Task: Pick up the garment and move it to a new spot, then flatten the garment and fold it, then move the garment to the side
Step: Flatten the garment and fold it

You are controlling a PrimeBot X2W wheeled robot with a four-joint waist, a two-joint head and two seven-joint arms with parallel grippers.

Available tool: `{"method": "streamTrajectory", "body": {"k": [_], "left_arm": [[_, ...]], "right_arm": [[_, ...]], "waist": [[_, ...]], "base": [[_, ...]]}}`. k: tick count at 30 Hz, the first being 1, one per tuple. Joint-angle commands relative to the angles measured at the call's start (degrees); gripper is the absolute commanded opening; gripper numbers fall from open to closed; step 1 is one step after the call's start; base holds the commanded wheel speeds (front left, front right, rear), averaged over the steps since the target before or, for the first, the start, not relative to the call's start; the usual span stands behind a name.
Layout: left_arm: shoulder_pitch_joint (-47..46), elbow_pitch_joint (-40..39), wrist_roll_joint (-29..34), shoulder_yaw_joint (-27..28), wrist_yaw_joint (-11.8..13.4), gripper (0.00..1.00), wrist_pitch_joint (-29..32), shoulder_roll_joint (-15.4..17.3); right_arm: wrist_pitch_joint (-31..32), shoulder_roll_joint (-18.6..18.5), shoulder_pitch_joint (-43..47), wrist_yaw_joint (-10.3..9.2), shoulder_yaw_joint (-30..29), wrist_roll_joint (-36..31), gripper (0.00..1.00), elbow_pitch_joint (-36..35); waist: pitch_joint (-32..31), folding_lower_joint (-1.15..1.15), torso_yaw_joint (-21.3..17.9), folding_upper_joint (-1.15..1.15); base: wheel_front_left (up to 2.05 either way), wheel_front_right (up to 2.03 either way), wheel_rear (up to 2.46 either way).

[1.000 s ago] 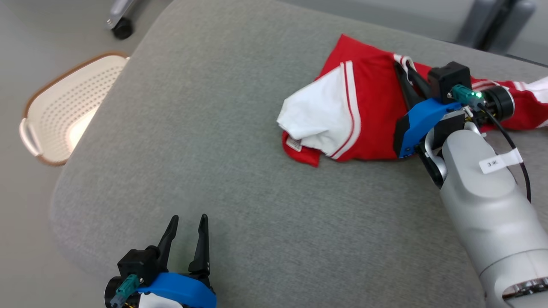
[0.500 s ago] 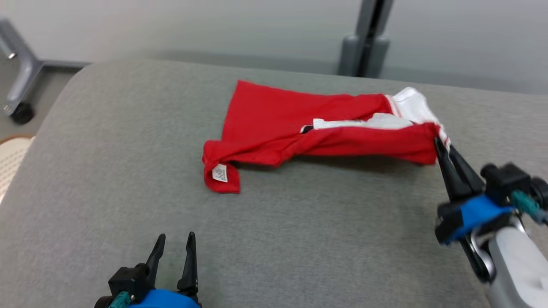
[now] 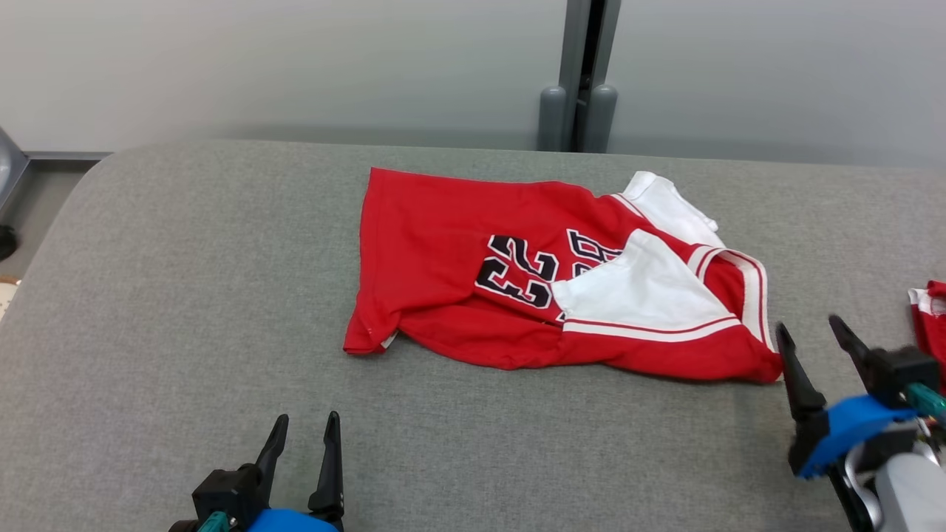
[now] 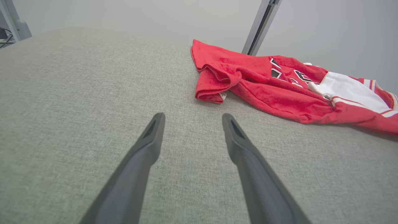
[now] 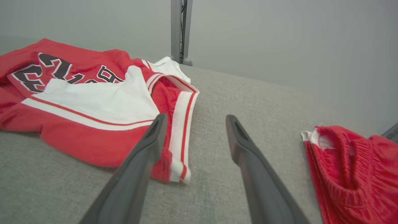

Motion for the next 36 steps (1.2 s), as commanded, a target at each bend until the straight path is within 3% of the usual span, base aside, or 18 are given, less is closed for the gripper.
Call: {"method": "streamTrajectory", "body": {"k": [1, 11, 19, 36], "left_arm": [[-0.43, 0.0, 0.46, 0.25, -0.36, 1.0, -0.25, 0.01], [-2.75, -0.38, -0.63, -1.53, -0.47, 1.0, -0.25, 0.0], [-4.76, -0.58, -1.73, -2.93, -0.4, 1.0, -0.25, 0.0], [-6.93, -1.27, -1.57, -2.97, -0.45, 1.0, -0.25, 0.0]], "right_arm": [[-0.41, 1.1, -2.51, 0.0, 0.51, -1.03, 1.0, -0.84], [7.88, 2.33, -16.54, -0.01, 7.24, -2.93, 1.0, 3.86], [13.97, 1.04, -24.72, -0.01, 7.29, -5.01, 1.0, 12.69], [7.77, 3.33, -28.87, -0.01, 6.79, -7.5, 0.99, 21.28]], "waist": [[0.56, 0.01, 0.78, 0.0], [4.8, 0.01, 5.29, 0.0], [8.75, 0.01, 8.93, 0.0], [11.41, 0.01, 9.56, 0.0]], "base": [[0.0, 0.0, 0.0], [0.0, 0.0, 0.0], [0.0, 0.0, 0.0], [0.0, 0.0, 0.0]]}}
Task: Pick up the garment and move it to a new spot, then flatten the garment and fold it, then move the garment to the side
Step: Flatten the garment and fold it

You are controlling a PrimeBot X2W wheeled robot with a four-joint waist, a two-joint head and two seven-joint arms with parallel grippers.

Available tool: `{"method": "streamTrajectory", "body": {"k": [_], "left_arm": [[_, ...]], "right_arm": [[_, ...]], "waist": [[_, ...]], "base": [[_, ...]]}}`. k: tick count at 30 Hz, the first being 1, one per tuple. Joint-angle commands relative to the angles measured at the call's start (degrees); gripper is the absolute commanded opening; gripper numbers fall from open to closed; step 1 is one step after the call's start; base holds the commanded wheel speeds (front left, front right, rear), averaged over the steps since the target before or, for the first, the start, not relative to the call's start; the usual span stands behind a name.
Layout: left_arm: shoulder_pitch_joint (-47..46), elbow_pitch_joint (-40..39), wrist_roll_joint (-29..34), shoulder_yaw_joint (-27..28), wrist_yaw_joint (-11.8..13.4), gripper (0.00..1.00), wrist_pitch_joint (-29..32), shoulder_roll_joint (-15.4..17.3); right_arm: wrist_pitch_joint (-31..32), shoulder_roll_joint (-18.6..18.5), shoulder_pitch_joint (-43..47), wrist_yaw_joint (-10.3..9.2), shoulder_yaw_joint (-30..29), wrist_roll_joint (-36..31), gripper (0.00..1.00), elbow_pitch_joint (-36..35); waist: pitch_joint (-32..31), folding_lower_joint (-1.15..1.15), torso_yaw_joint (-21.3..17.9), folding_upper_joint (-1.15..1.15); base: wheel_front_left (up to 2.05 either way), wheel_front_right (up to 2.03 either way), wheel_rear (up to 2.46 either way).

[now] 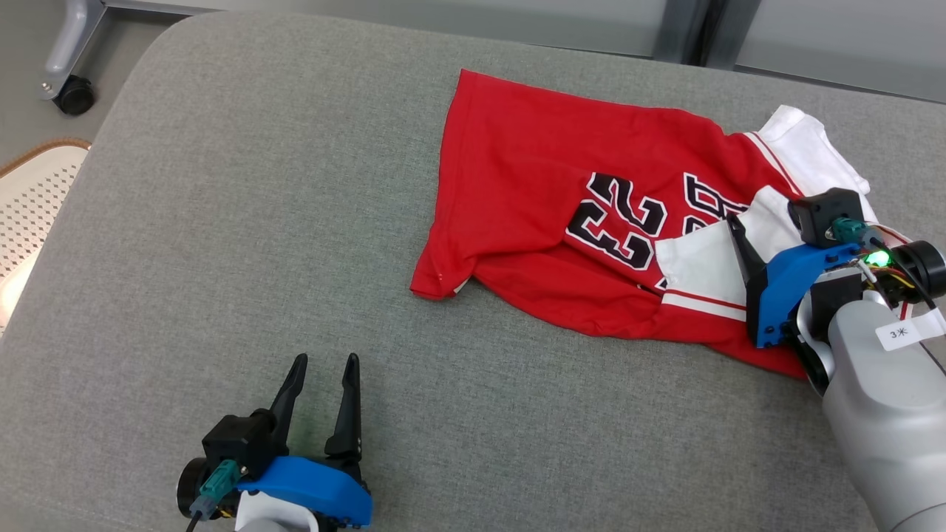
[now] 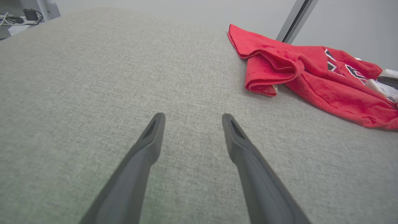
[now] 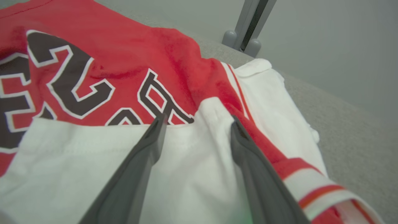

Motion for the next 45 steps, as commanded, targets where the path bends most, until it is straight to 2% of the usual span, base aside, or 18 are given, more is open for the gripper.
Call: {"method": "streamTrajectory", "body": {"k": [1, 3, 4, 5, 6, 12, 17, 23, 30, 34, 35, 36, 37, 41, 45], "left_arm": [[-0.96, -0.26, 0.12, -0.05, -0.17, 1.0, -0.25, -0.01], [-0.92, -0.29, 0.09, -0.16, -0.17, 1.0, -0.25, -0.01], [-0.9, -0.26, 0.02, -0.2, -0.17, 1.0, -0.25, -0.01], [-0.88, -0.2, -0.07, -0.23, -0.17, 1.0, -0.25, 0.0], [-0.85, -0.14, -0.15, -0.24, -0.17, 1.0, -0.25, -0.01], [0.25, 0.32, 0.06, 0.24, -0.17, 1.0, -0.25, -0.01], [1.75, 0.48, 0.65, 1.17, -0.18, 1.0, -0.25, -0.02], [3.98, 0.83, 1.6, 2.88, -0.17, 1.0, -0.25, -0.02], [6.87, 1.5, 2.09, 5.02, 0.36, 1.0, -0.25, -0.01], [8.45, 1.71, 1.84, 5.78, 0.77, 1.0, -0.25, -0.01], [8.66, 1.8, 1.85, 5.82, 0.83, 1.0, -0.25, -0.01], [8.82, 1.85, 1.77, 5.95, 0.91, 1.0, -0.25, 0.01], [8.99, 1.9, 1.72, 5.91, 0.88, 1.0, -0.25, -0.01], [9.49, 1.99, 1.78, 5.8, 0.87, 1.0, -0.25, 0.02], [9.43, 2.01, 2.09, 5.86, 0.81, 1.0, -0.25, -0.01]], "right_arm": [[-0.63, 0.25, -0.89, -0.02, -0.18, -0.54, 0.89, 0.72], [-1.17, 0.26, -1.3, -0.02, -0.38, -1.02, 0.45, 1.66], [-1.4, 0.32, -1.43, -0.02, -0.48, -1.19, 0.29, 2.18], [-1.82, 0.32, -1.53, -0.01, -0.56, -1.46, 0.05, 2.51], [-2.45, 0.31, -1.72, -0.02, -0.84, -1.69, 0.0, 2.79], [-7.45, 0.99, -1.85, -0.02, -2.57, -3.78, 0.0, 2.71], [-9.5, 2.51, 1.58, -0.02, -3.77, -3.91, 0.0, -1.7], [-9.55, 4.36, 12.04, -0.02, -2.6, 0.72, 0.0, -17.17], [-9.53, 2.8, 28.73, -0.01, 0.46, 7.52, 0.0, -33.56], [-9.54, 1.4, 38.11, -0.01, 2.7, 10.97, 0.0, -40.5], [-9.53, 0.91, 40.44, -0.01, 3.56, 11.8, 0.11, -41.27], [-9.54, 0.69, 42.16, -0.01, 4.4, 13.16, 0.5, -42.08], [-9.54, 0.29, 44.0, -0.01, 5.3, 14.62, 1.0, -42.49], [-9.54, -1.2, 47.99, -0.01, 5.95, 18.17, 1.0, -43.69], [-9.55, -1.45, 48.27, -0.01, 3.33, 18.16, 1.0, -43.53]], "waist": [[-0.03, -0.01, -0.02, 0.0], [-0.08, -0.01, 0.03, 0.0], [-0.12, -0.01, 0.08, 0.0], [-0.17, -0.01, 0.13, 0.0], [-0.23, -0.01, 0.16, 0.0], [-1.74, -0.01, -0.08, 0.0], [-4.91, -0.01, -1.48, 0.0], [-9.62, -0.01, -5.01, 0.0], [-14.53, -0.01, -9.54, 0.0], [-16.27, -0.01, -11.71, 0.0], [-16.47, -0.01, -12.09, 0.0], [-16.63, -0.01, -12.48, 0.0], [-16.68, -0.01, -12.77, 0.0], [-16.42, -0.01, -13.52, 0.0], [-15.98, -0.01, -13.84, 0.0]], "base": [[0.0, 0.0, 0.0], [0.0, 0.0, 0.0], [0.0, 0.0, 0.0], [0.0, 0.0, 0.0], [0.0, 0.0, 0.0], [0.0, 0.0, 0.0], [0.0, 0.0, 0.0], [0.0, 0.0, 0.0], [0.0, 0.0, 0.0], [0.0, 0.0, 0.0], [0.0, 0.0, 0.0], [0.0, 0.0, 0.0], [0.0, 0.0, 0.0], [0.0, 0.0, 0.0], [0.0, 0.0, 0.0]]}}
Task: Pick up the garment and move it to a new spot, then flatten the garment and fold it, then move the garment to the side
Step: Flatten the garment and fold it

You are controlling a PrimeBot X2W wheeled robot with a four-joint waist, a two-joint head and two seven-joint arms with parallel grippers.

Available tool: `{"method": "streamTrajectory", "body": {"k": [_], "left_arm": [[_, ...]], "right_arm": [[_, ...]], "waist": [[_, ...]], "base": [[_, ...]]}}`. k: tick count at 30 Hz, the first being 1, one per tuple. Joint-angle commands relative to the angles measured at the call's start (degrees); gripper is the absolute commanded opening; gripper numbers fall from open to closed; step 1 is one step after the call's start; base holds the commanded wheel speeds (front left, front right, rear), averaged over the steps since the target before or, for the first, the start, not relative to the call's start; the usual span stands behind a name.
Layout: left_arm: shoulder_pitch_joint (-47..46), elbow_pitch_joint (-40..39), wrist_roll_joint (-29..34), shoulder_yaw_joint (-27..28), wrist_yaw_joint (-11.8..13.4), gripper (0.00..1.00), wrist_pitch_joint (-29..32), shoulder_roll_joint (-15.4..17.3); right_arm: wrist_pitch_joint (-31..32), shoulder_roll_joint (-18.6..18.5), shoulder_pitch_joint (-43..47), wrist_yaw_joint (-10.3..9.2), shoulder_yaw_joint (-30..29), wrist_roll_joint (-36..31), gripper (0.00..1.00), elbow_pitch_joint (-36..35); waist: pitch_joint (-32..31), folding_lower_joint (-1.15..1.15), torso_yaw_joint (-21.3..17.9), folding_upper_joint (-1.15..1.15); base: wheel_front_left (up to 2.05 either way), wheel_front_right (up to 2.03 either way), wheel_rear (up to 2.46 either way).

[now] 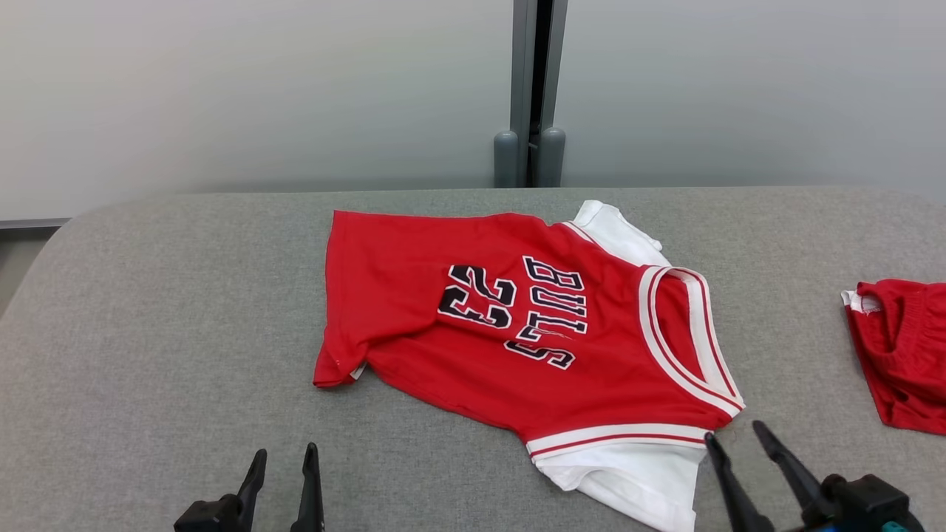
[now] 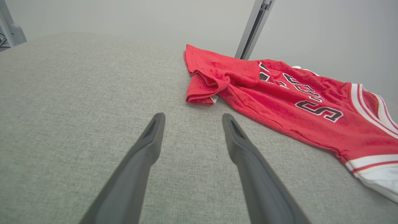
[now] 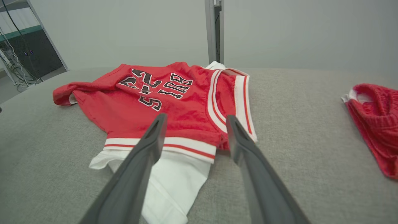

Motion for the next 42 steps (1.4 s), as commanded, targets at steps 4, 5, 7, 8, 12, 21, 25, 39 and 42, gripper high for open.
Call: {"method": "streamTrajectory", "body": {"k": [4, 5, 7, 8, 12, 21, 25, 39, 42], "left_arm": [[-0.35, 0.11, 0.49, -0.52, 0.1, 1.0, -0.25, 0.0], [-0.69, 0.09, 0.52, -0.63, 0.06, 1.0, -0.25, 0.01], [-1.33, 0.04, 0.56, -0.94, -0.01, 1.0, -0.25, 0.01], [-1.51, 0.02, 0.56, -1.14, -0.05, 1.0, -0.25, 0.0], [-2.53, -0.01, 0.45, -2.09, -0.26, 1.0, -0.25, 0.0], [-3.44, -0.15, 0.34, -2.17, -0.33, 1.0, -0.25, 0.0], [-3.76, -0.33, 0.16, -2.16, -0.43, 1.0, -0.25, -0.01], [-5.1, -1.19, -1.0, -3.61, -0.6, 1.0, -0.25, 0.0], [-5.63, -1.06, -1.03, -4.04, -0.62, 1.0, -0.25, 0.0]], "right_arm": [[-0.05, 1.19, -3.03, 0.0, -4.28, -2.72, 1.0, 4.29], [0.39, 1.61, -4.3, 0.0, -5.35, -3.46, 1.0, 5.7], [1.96, 2.24, -6.57, 0.0, -6.94, -5.3, 1.0, 8.58], [2.84, 2.98, -7.79, 0.0, -8.11, -5.84, 1.0, 10.09], [6.62, 4.61, -12.23, 0.0, -11.65, -7.97, 1.0, 16.09], [11.29, 7.63, -17.49, 0.0, -15.37, -8.79, 0.81, 25.79], [10.07, 6.38, -19.91, 0.0, -15.54, -8.99, 0.0, 27.41], [5.38, -0.11, -33.39, -0.01, -12.34, -12.75, 0.0, 24.92], [4.72, -0.7, -35.71, -0.01, -11.82, -14.63, 0.18, 27.03]], "waist": [[0.54, 0.01, 0.54, 0.0], [0.73, 0.01, 0.79, 0.0], [1.21, 0.01, 1.33, 0.0], [1.44, 0.01, 1.62, 0.0], [2.87, 0.01, 3.34, 0.0], [5.12, 0.01, 5.81, 0.0], [5.51, 0.01, 6.37, 0.0], [5.07, 0.01, 7.03, 0.0], [5.32, 0.01, 7.36, 0.0]], "base": [[0.0, 0.0, 0.0], [0.0, 0.0, 0.0], [0.0, 0.0, 0.0], [0.0, 0.0, 0.0], [0.0, 0.0, 0.0], [0.0, 0.0, 0.0], [0.0, 0.0, 0.0], [0.0, 0.0, 0.0], [0.0, 0.0, 0.0]]}}
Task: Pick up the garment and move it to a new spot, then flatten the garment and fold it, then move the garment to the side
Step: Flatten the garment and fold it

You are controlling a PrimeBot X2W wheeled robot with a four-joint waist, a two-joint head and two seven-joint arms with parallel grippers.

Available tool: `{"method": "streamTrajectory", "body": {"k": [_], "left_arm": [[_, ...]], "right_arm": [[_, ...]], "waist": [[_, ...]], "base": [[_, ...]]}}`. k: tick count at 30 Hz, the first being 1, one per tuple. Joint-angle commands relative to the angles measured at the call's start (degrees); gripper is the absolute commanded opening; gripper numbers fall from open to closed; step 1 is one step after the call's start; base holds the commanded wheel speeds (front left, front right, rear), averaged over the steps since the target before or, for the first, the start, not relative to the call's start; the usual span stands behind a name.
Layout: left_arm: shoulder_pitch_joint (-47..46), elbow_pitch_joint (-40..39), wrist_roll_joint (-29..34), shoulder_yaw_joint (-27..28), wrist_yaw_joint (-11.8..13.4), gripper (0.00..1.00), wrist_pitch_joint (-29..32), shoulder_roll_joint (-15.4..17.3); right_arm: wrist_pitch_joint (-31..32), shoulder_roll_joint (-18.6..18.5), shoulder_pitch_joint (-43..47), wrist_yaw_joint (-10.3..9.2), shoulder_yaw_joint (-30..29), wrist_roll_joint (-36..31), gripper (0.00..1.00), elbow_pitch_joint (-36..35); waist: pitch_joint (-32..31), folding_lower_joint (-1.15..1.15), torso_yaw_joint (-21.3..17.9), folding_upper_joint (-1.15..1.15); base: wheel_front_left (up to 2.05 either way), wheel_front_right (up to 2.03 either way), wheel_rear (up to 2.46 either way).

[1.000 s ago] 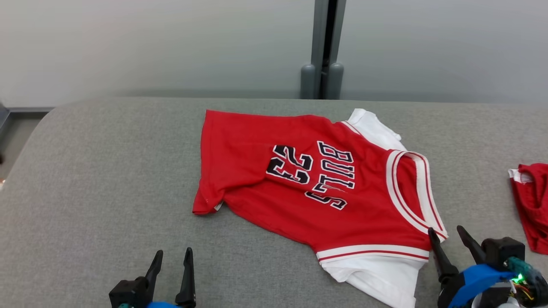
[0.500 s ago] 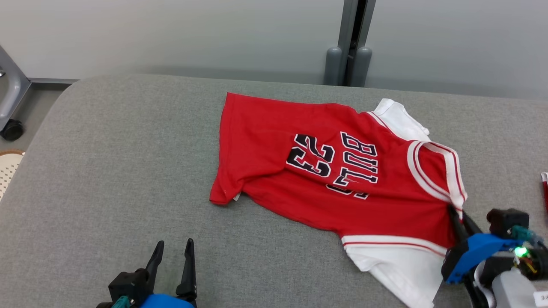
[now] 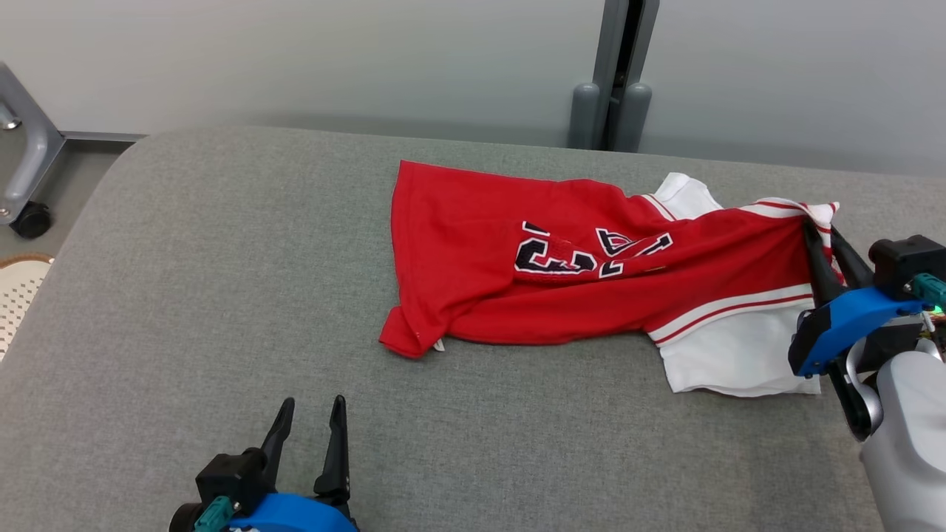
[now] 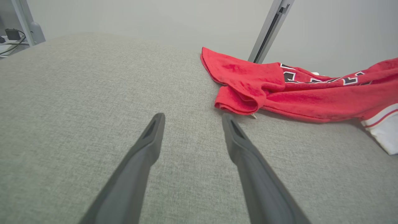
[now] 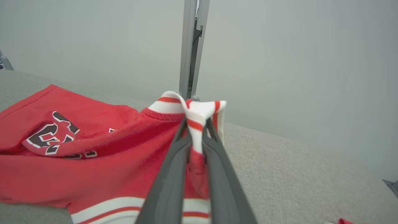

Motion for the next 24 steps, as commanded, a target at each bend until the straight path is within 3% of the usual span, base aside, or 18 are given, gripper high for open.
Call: {"method": "streamTrajectory", "body": {"k": [1, 2, 3, 4, 10, 15, 24], "left_arm": [[-1.12, -0.07, -0.16, -0.32, -0.29, 1.0, -0.25, 0.01], [-1.15, -0.05, -0.21, -0.38, -0.29, 1.0, -0.25, 0.01], [-1.13, -0.01, -0.16, -0.33, -0.29, 1.0, -0.25, 0.01], [-1.11, 0.05, -0.08, -0.3, -0.29, 1.0, -0.25, 0.01], [-1.27, 0.58, 0.68, 0.34, -0.33, 1.0, -0.25, 0.0], [-0.92, 0.67, 1.15, 1.29, -0.25, 1.0, -0.25, 0.01], [1.83, 0.23, 1.93, 2.47, 0.37, 1.0, -0.25, 0.0]], "right_arm": [[-0.45, -0.21, -1.43, -0.02, -0.34, -0.88, 0.25, 1.38], [-0.87, -0.04, -2.09, -0.02, -0.54, -1.45, 0.29, 2.29], [-1.3, 0.24, -2.66, -0.02, -1.33, -1.76, 0.55, 3.26], [-1.52, 0.47, -3.05, -0.02, -2.02, -2.44, 1.0, 4.5], [-3.97, 1.98, -4.72, -0.01, -10.72, -8.73, 1.0, 9.26], [-5.2, 6.52, -1.11, -0.02, -14.45, -9.64, 1.0, 3.83], [-5.2, 11.66, 17.05, -0.02, -9.89, -6.12, 1.0, -10.43]], "waist": [[0.08, -0.01, 0.24, 0.0], [0.1, -0.01, 0.36, 0.0], [0.1, -0.01, 0.4, 0.0], [0.1, -0.01, 0.43, 0.0], [-0.23, -0.01, 0.12, 0.0], [-1.26, -0.01, -1.03, 0.0], [-4.62, -0.01, -3.93, 0.0]], "base": [[0.0, 0.0, 0.0], [0.0, 0.0, 0.0], [0.0, 0.0, 0.0], [0.0, 0.0, 0.0], [0.0, 0.0, 0.0], [0.0, 0.0, 0.0], [0.0, 0.0, 0.0]]}}
